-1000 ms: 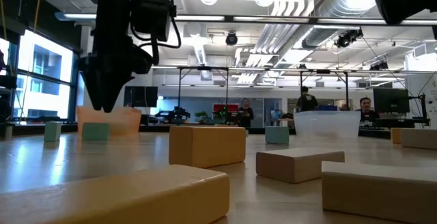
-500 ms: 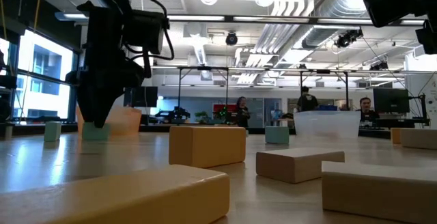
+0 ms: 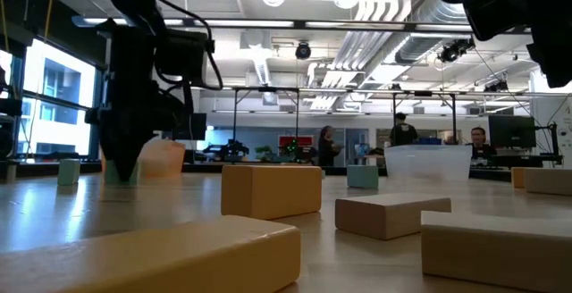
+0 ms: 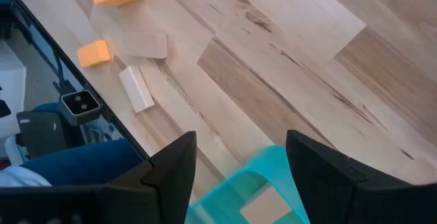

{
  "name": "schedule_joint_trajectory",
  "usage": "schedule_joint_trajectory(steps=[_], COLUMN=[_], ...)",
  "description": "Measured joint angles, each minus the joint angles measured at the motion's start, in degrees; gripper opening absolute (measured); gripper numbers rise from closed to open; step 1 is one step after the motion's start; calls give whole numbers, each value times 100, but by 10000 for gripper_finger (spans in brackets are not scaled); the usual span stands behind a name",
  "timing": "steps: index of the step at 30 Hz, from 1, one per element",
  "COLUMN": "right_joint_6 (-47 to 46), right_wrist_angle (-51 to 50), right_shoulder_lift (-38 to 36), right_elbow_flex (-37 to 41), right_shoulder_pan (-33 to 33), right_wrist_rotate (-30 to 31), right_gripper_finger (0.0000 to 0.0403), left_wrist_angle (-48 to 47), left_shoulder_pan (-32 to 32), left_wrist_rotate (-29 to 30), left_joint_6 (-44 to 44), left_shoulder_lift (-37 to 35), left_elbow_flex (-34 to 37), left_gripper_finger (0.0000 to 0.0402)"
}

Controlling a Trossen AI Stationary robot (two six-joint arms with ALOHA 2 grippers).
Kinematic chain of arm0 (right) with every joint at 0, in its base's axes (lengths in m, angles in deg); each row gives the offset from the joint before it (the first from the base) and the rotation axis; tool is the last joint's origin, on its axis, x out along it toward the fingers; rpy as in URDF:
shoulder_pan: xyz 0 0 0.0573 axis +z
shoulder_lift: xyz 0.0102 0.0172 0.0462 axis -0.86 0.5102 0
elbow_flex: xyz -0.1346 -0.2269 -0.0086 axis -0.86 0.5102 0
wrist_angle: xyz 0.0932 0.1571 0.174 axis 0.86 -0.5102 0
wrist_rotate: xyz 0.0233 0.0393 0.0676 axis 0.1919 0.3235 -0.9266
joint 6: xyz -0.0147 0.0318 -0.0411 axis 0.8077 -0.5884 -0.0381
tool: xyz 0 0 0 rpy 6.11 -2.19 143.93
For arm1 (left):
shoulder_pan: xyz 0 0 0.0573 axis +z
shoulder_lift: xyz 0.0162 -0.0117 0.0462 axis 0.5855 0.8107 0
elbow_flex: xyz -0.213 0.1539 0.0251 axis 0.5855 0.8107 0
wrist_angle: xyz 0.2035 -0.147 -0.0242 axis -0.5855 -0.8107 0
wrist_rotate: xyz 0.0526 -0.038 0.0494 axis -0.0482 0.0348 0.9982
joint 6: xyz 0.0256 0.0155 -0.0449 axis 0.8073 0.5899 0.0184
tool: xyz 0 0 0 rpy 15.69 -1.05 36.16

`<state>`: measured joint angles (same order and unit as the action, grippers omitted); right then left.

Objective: Sort & place blocks by color
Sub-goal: Put the blue block into the light orange bin

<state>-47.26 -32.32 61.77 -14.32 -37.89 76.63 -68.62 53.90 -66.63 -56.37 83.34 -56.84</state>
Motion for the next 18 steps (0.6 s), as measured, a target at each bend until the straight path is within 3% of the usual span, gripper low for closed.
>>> schedule_joint_trajectory(steps=[6,18], right_joint_6=[82,193], right_wrist_angle=[28,141], right_shoulder_lift=[0,0], right_elbow_flex=[0,0], right_shoulder_pan=[-139,-418], right_wrist_rotate=[-7,18], right_gripper_finger=[213,213], left_wrist_angle=[287,415], left_shoulder_pan=[35,35], left_wrist_rotate=[-3,-260], left_joint_6=[256,533], left_shoulder_lift=[-4,2], left_elbow_flex=[-7,-37], left_gripper_finger=[30,10])
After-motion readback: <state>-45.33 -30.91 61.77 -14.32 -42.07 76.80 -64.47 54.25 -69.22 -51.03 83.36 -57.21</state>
